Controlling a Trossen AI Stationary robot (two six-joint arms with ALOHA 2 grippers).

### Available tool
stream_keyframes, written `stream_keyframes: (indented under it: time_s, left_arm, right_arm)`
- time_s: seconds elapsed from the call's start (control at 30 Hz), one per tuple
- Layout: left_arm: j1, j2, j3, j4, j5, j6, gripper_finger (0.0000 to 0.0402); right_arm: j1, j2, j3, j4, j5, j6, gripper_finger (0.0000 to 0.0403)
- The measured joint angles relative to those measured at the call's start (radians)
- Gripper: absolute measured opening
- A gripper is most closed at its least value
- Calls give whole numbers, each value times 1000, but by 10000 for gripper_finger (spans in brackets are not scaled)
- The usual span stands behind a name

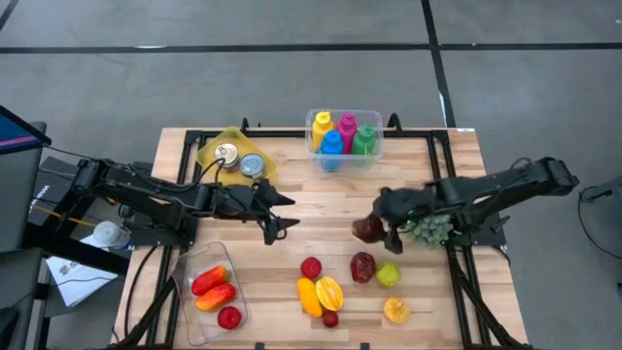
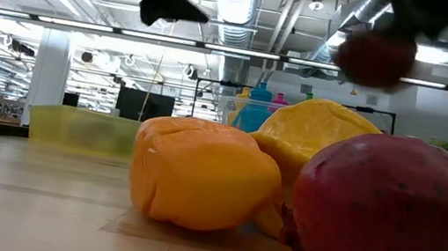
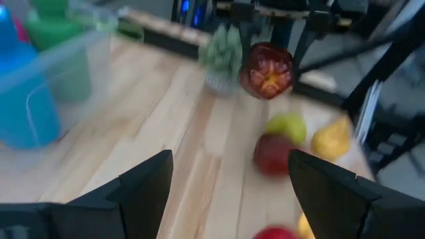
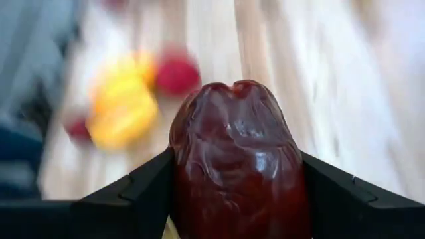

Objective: Pick & Place Food Item
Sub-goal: Put the right red apple into the transparent bin

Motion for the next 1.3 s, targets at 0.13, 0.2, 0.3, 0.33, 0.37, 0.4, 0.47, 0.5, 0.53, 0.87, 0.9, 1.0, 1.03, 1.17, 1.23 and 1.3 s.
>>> stream_keyframes:
  time_s: [0.13, 0.2, 0.3, 0.33, 0.37, 0.4, 0.47, 0.5, 0.53, 0.87, 0.9, 1.0, 1.03, 1.17, 1.23, 1.3]
  left_arm:
    - [25, 0, 0, 145, 2, -4, 287]
    - [40, 0, 0, 207, 3, -3, 287]
    - [60, 0, 0, 292, 33, 28, 287]
    - [67, 0, 0, 321, 42, 30, 287]
    - [75, 0, 0, 346, 51, 30, 287]
    - [83, 0, 0, 370, 61, 30, 287]
    - [97, 0, 0, 400, 75, 30, 287]
    - [103, 1, 0, 408, 81, 30, 287]
    - [107, 1, 0, 414, 87, 30, 287]
    - [114, 1, 0, 415, 103, 30, 287]
    - [113, 1, 0, 414, 103, 30, 287]
    - [114, 21, 0, 418, 104, 27, 287]
    - [114, 29, -2, 416, 103, 25, 287]
    - [114, 88, -1, 512, 127, 25, 287]
    - [114, 117, -1, 561, 128, 24, 287]
    - [114, 134, -1, 594, 128, 23, 287]
  right_arm:
    - [-35, -80, 0, 203, 27, 7, 263]
    - [-51, -99, 0, 277, 35, 7, 263]
    - [-73, -102, 0, 361, 37, -3, 264]
    - [-77, -97, 0, 386, 37, -11, 264]
    - [-80, -92, 0, 410, 37, -18, 264]
    - [-85, -84, 0, 428, 37, -28, 264]
    - [-94, -62, 0, 460, 37, -43, 264]
    - [-97, -51, 0, 471, 37, -46, 264]
    - [-101, -41, 0, 486, 37, -48, 265]
    - [-111, 37, 0, 666, 37, -98, 265]
    - [-111, 43, 0, 677, 37, -101, 265]
    - [-118, 66, 0, 720, 37, -117, 265]
    - [-121, 73, 0, 728, 37, -117, 265]
    - [-139, 104, 0, 769, 37, -117, 265]
    - [-145, 107, 0, 765, 36, -118, 265]
    - [-151, 105, 0, 773, 34, -123, 265]
